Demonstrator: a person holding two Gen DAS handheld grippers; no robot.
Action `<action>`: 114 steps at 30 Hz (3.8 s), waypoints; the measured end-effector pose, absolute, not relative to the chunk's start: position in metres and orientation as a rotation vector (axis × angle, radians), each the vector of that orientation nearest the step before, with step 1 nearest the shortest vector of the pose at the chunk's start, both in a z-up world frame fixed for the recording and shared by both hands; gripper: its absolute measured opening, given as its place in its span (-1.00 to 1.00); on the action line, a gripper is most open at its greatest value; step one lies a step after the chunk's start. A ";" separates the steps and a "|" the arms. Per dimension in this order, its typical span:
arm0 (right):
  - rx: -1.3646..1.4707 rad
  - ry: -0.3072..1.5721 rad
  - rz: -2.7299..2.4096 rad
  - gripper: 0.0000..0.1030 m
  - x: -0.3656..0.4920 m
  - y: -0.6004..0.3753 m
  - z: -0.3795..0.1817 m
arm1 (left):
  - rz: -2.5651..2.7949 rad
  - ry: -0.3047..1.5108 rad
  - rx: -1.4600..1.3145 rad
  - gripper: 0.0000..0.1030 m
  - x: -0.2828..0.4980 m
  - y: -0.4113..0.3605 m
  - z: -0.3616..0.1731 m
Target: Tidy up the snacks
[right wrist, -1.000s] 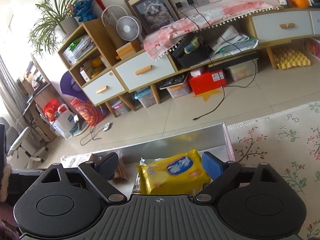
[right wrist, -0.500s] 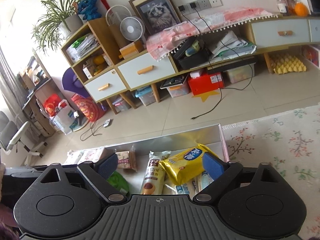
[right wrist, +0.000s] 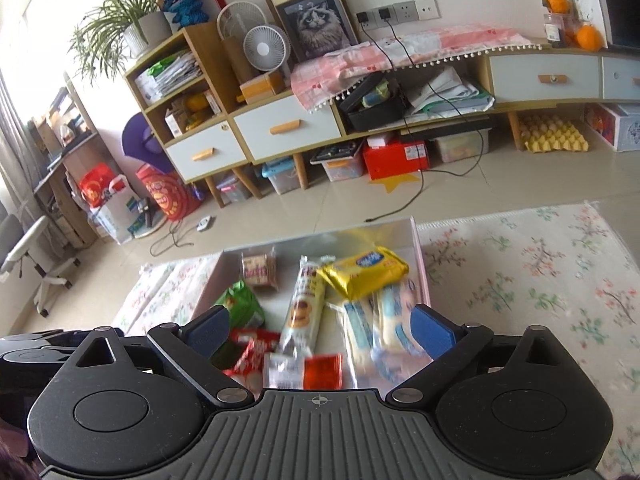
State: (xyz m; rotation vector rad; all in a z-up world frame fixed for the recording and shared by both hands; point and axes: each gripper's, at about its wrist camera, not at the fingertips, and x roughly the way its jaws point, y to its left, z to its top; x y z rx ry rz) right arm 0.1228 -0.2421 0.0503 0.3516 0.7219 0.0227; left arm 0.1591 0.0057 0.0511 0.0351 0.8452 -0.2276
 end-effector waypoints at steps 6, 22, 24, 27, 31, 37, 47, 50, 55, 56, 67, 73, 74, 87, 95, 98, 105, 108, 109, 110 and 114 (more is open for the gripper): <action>0.333 0.740 0.010 0.92 0.097 -0.234 0.052 | -0.206 0.851 0.012 0.99 0.134 0.009 0.051; 0.258 0.789 -0.048 0.93 0.056 -0.223 0.016 | -0.194 0.873 0.005 0.99 0.099 0.023 0.017; 0.207 0.809 -0.064 0.93 0.055 -0.221 0.007 | -0.223 0.870 0.022 0.99 0.095 0.026 0.011; 0.156 0.807 -0.046 0.93 0.051 -0.219 -0.004 | -0.258 0.850 0.085 0.99 0.089 0.027 0.002; 0.120 0.787 0.005 0.93 0.042 -0.218 -0.012 | -0.304 0.817 0.159 0.99 0.083 0.031 -0.009; 0.116 0.775 0.087 0.94 0.035 -0.212 -0.023 | -0.424 0.805 0.252 0.99 0.076 0.030 -0.024; 0.164 0.860 0.221 0.94 0.044 -0.183 -0.050 | -0.576 0.884 0.276 0.73 0.071 0.030 -0.030; 0.186 0.845 0.230 0.94 0.049 -0.178 -0.050 | -0.620 0.893 0.299 0.68 0.064 0.027 -0.029; 0.228 0.830 0.203 0.94 0.059 -0.177 -0.050 | -0.684 0.912 0.303 0.55 0.060 0.022 -0.027; 0.235 0.826 0.195 0.94 0.061 -0.177 -0.051 | -0.697 0.916 0.302 0.52 0.059 0.021 -0.027; 0.351 0.786 0.033 0.87 0.080 -0.191 -0.050 | -0.632 0.878 0.298 0.35 0.065 0.007 -0.028; 0.368 0.781 -0.040 0.35 0.084 -0.202 -0.050 | -0.582 0.871 0.280 -0.11 0.073 -0.001 -0.025; 0.369 0.781 -0.049 0.28 0.084 -0.204 -0.050 | -0.574 0.871 0.281 -0.17 0.074 -0.001 -0.025; 0.431 0.857 0.046 -0.32 0.079 -0.223 -0.043 | -0.463 0.939 0.219 -0.46 0.080 -0.011 -0.020; 0.404 0.899 0.114 -0.25 0.054 -0.229 -0.044 | -0.430 0.961 0.214 -0.47 0.076 -0.008 -0.020; 0.354 0.896 0.143 -0.23 0.044 -0.231 -0.042 | -0.428 0.963 0.218 -0.47 0.072 -0.007 -0.020; 0.224 0.882 0.202 0.09 0.021 -0.235 -0.041 | -0.428 0.963 0.230 -0.47 0.063 -0.006 -0.020; 0.142 0.873 0.220 0.38 0.012 -0.236 -0.040 | -0.430 0.962 0.233 -0.45 0.060 -0.006 -0.021; 0.108 0.868 0.220 0.44 0.010 -0.236 -0.040 | -0.431 0.960 0.235 -0.44 0.059 -0.005 -0.021; 0.069 0.864 0.220 0.45 0.007 -0.236 -0.041 | -0.432 0.957 0.237 -0.44 0.058 -0.005 -0.021; -0.107 0.838 0.196 0.52 0.001 -0.233 -0.046 | -0.422 0.950 0.239 -0.40 0.056 -0.006 -0.022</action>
